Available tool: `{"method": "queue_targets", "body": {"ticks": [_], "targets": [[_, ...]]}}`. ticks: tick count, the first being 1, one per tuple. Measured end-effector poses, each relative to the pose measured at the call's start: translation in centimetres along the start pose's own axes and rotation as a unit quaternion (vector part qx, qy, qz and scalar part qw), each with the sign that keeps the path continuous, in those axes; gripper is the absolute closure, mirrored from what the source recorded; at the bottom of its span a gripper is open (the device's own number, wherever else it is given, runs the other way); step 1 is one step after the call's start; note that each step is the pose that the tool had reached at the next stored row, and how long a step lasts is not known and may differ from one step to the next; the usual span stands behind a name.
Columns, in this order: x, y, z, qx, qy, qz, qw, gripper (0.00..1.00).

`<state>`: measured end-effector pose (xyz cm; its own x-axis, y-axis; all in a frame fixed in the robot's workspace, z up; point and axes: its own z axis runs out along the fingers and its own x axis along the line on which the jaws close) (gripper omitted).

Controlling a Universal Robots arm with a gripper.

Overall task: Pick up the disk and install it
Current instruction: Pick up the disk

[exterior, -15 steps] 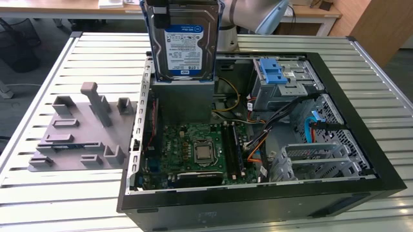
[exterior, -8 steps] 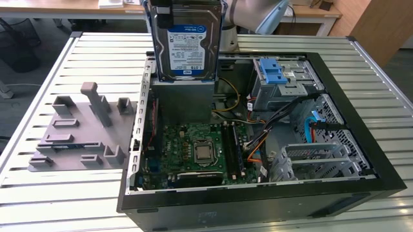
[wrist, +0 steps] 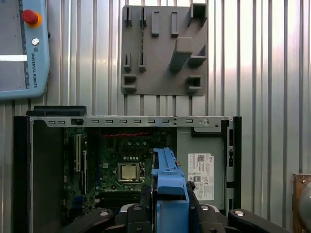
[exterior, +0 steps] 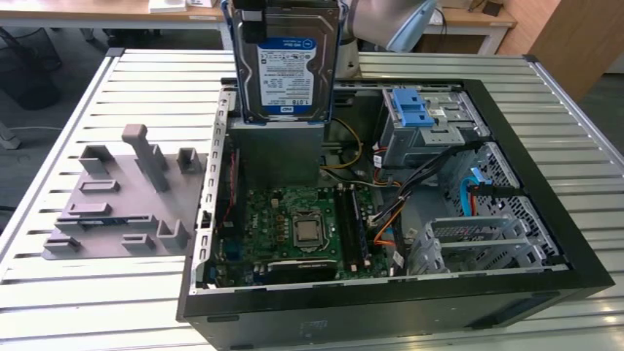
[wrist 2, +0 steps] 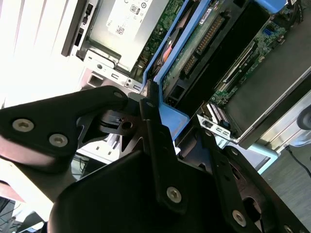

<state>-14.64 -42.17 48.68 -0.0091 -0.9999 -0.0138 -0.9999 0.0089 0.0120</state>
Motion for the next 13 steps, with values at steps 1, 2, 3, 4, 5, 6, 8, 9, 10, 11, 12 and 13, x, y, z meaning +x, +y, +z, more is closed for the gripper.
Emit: {"method": "queue_targets", "body": {"ticks": [1,2,3,4,5,6,8,9,10,11,12,13], "targets": [[0.00,-0.06,0.00,0.0000,0.0000,0.000,1.0000,0.64],[0.00,-0.11,0.00,0.0000,0.0000,0.000,1.0000,0.64],[0.00,-0.17,0.00,0.0000,0.0000,0.000,1.0000,0.64],[0.00,-0.22,0.00,0.0000,0.0000,0.000,1.0000,0.64],[0.00,-0.28,0.00,0.0000,0.0000,0.000,1.0000,0.64],[0.00,-0.34,-0.01,0.0000,0.0000,0.000,1.0000,0.64],[-0.01,-0.45,-0.01,0.0000,0.0000,0.000,1.0000,0.64],[-0.01,-0.50,0.00,0.0000,0.0000,0.000,1.0000,0.64],[-0.01,-0.56,-0.01,0.0000,0.0000,0.000,1.0000,0.64],[-0.01,-0.62,-0.01,0.0000,0.0000,0.000,1.0000,0.64],[-0.01,-0.67,-0.01,0.0000,0.0000,0.000,1.0000,0.64],[-0.01,-0.73,-0.01,0.0000,0.0000,0.000,1.0000,0.64]]}}
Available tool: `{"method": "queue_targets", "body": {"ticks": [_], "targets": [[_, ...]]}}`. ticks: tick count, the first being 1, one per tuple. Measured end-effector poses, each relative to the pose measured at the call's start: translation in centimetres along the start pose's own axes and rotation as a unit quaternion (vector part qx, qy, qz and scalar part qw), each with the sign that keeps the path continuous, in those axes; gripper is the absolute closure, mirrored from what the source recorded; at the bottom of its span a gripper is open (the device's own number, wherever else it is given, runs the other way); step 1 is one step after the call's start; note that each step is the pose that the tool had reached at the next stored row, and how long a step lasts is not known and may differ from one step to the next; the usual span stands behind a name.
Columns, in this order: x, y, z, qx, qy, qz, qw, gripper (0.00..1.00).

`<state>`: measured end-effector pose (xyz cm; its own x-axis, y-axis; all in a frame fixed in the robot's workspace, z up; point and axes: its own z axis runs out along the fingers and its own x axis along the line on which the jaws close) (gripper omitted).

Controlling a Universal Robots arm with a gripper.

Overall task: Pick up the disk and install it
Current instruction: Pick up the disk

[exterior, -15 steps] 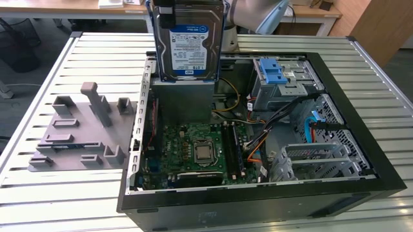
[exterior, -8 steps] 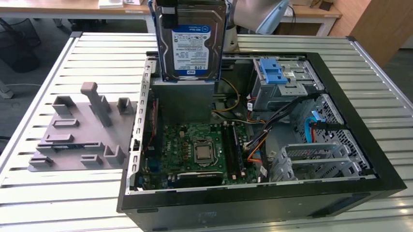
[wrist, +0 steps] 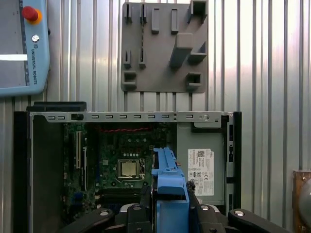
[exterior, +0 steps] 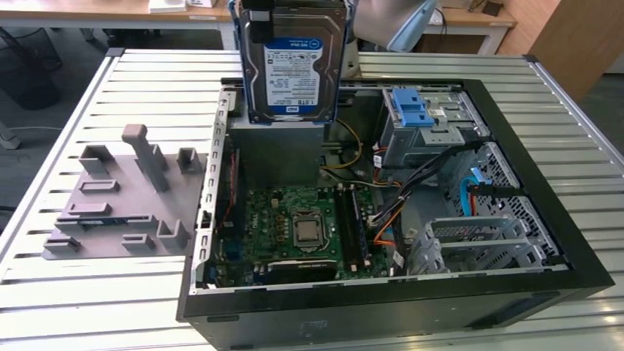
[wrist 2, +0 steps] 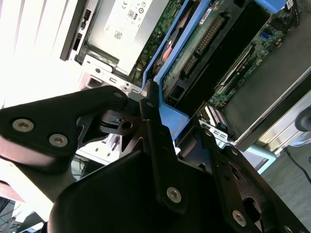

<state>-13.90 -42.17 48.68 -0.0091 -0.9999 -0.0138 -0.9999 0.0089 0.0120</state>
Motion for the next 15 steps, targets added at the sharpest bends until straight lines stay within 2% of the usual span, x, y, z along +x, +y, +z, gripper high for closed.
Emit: {"method": "queue_targets", "body": {"ticks": [8,15], "targets": [[0.00,-0.45,0.00,0.0000,0.0000,0.000,1.0000,0.64],[0.11,-0.38,0.01,0.0000,0.0000,0.001,1.0000,0.64]]}}
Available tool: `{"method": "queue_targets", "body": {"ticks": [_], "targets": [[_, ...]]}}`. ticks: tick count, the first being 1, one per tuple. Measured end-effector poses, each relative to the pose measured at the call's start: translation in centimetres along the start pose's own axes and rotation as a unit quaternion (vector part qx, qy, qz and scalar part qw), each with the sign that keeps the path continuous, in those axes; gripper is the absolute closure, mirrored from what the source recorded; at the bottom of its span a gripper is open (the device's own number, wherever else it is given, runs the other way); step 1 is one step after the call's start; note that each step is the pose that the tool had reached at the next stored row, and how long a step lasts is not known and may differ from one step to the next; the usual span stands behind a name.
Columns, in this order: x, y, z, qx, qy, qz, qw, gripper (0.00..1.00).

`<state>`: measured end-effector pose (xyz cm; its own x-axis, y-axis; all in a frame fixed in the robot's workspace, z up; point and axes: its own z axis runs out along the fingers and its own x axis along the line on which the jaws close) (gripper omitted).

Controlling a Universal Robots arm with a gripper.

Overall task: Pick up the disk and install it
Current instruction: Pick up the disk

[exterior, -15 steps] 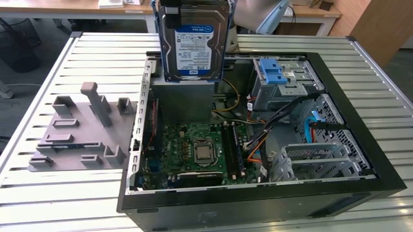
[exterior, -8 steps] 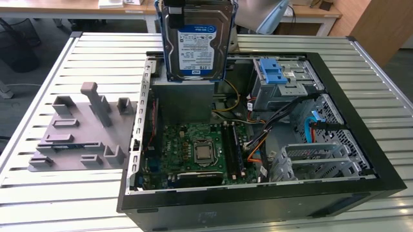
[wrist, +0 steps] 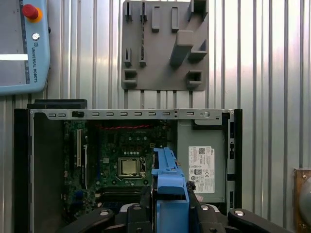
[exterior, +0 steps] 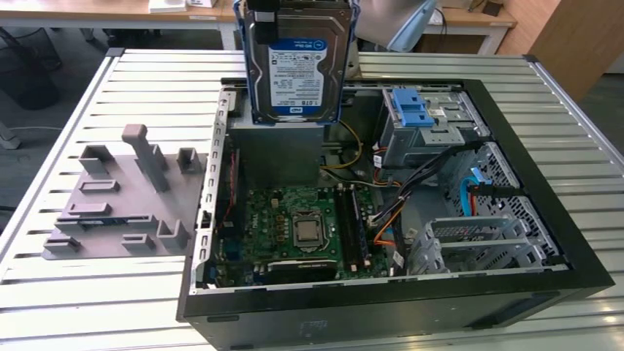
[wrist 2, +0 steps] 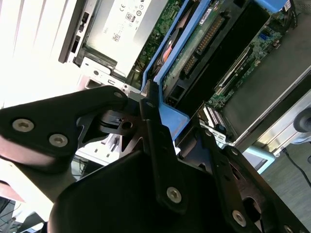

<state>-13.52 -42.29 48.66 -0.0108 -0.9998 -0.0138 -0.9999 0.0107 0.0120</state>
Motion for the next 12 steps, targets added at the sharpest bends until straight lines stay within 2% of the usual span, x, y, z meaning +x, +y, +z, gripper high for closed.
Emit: {"method": "queue_targets", "body": {"ticks": [5,12], "targets": [[0.01,-0.05,0.03,0.0001,-0.0001,0.007,1.0000,0.64],[0.02,-0.66,0.05,0.0001,-0.0001,0.008,1.0000,0.64]]}}
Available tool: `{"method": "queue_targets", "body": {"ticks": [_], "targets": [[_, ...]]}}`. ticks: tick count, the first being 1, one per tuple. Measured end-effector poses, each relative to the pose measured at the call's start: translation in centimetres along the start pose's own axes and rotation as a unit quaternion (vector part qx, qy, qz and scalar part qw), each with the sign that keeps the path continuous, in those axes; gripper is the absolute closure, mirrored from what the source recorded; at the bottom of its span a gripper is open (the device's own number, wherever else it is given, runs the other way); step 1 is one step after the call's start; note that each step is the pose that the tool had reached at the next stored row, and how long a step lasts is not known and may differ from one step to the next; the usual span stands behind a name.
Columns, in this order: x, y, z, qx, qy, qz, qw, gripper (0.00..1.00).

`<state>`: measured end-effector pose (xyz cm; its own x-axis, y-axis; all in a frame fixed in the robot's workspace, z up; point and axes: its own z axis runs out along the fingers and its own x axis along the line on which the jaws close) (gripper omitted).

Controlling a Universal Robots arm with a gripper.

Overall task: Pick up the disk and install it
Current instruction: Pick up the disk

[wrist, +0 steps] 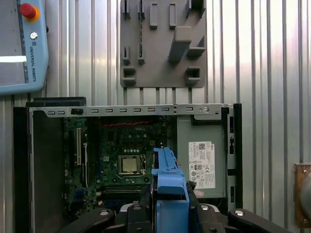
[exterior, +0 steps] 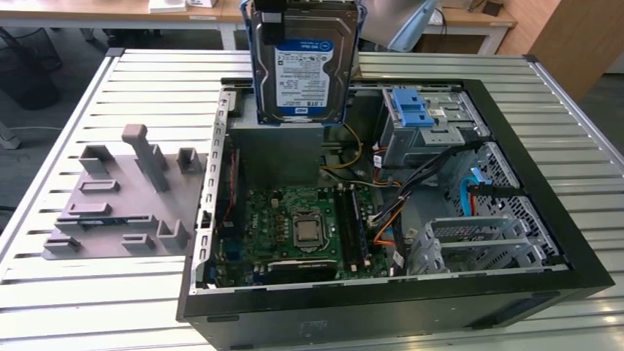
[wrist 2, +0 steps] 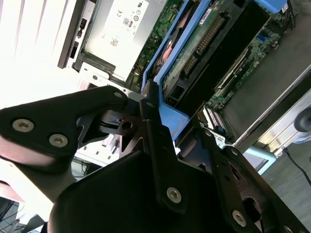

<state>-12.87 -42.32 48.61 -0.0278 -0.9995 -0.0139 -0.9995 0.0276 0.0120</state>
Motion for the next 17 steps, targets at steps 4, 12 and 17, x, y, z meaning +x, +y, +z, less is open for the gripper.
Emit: {"method": "queue_targets", "body": {"ticks": [4,12,17], "targets": [[0.33,-0.02,0.04,0.0000,0.0000,0.000,1.0000,0.64],[0.50,-0.86,0.06,0.0000,0.0001,0.000,1.0000,0.64],[0.49,-1.60,0.05,0.0000,0.0001,0.000,1.0000,0.64]]}}
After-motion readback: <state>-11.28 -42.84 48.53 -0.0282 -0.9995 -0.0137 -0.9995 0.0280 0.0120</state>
